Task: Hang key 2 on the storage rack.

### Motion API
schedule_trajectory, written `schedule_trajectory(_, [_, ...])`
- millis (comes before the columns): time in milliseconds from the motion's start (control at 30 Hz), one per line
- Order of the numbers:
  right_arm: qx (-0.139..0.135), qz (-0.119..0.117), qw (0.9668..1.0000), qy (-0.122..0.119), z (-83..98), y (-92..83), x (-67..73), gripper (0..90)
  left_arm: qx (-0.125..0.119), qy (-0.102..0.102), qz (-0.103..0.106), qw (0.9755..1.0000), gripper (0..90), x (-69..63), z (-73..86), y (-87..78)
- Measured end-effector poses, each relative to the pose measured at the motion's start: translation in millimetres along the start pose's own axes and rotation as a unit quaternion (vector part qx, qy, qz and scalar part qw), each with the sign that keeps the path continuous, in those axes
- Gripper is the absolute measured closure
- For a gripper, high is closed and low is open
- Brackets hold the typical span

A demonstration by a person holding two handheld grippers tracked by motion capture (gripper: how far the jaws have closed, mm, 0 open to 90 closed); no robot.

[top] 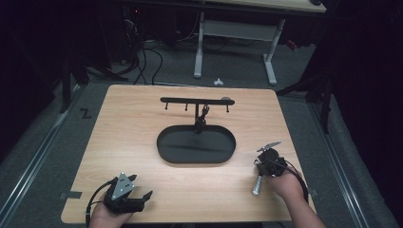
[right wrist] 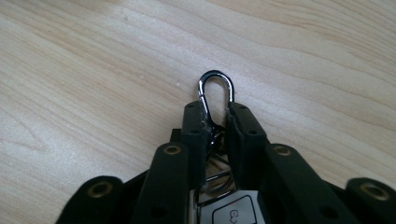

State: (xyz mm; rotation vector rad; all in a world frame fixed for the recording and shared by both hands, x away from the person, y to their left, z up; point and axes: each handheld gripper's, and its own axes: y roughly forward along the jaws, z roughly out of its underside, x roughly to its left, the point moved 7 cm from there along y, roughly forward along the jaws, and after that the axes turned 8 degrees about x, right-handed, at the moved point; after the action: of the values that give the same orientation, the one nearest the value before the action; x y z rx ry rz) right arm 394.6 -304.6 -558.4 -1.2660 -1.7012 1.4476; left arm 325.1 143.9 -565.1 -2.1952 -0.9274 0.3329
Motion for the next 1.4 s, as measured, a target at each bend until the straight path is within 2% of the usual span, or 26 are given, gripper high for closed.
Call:
schedule_trajectory(100, [-0.003, -0.010, 0.9999, 0.009, -0.5, 0.3, -2.5, 83.5, 0.001, 0.000, 0.000, 1.0000, 18.5, 0.3, 0.2, 0.0])
schedule_trajectory(367, [-0.002, -0.028, 0.9994, 0.018, -1.7, -0.3, -4.2, 84.4, 0.003, 0.001, 0.002, 1.0000, 18.5, 0.3, 0.8, 0.6])
schedule_trajectory(500, [-0.005, -0.022, 0.9997, 0.012, -2.3, 0.2, -4.3, 84.0, 0.003, 0.002, 0.001, 1.0000, 18.5, 0.0, 0.7, 1.3])
schedule_trajectory(667, [-0.014, -0.012, 0.9997, 0.018, -5.2, 0.9, -4.3, 66.2, 0.005, 0.003, 0.002, 1.0000, 18.5, -0.6, 0.9, 1.4])
schedule_trajectory(767, [-0.011, -0.007, 0.9997, 0.020, -6.6, 4.4, -5.2, 61.2, 0.005, 0.003, 0.002, 1.0000, 18.5, -0.4, 1.0, 1.3])
schedule_trajectory(800, [-0.014, -0.003, 0.9997, 0.022, -7.4, 4.8, -6.1, 61.3, 0.005, 0.003, 0.002, 1.0000, 18.5, -0.4, 1.1, 1.2])
schedule_trajectory(900, [-0.014, -0.012, 0.9995, 0.027, -8.5, 5.6, -7.2, 61.6, 0.004, 0.002, 0.002, 1.0000, 18.5, -0.1, 1.2, 1.2])
schedule_trajectory(1133, [-0.021, -0.042, 0.9981, 0.039, -6.0, 5.9, -6.7, 71.6, 0.005, 0.005, 0.003, 1.0000, 18.6, -0.8, 0.9, 1.4])
schedule_trajectory(1400, [-0.012, -0.041, 0.9982, 0.042, -6.5, 4.8, -4.2, 74.0, 0.004, 0.005, 0.003, 1.0000, 18.6, -1.1, 0.7, 1.3])
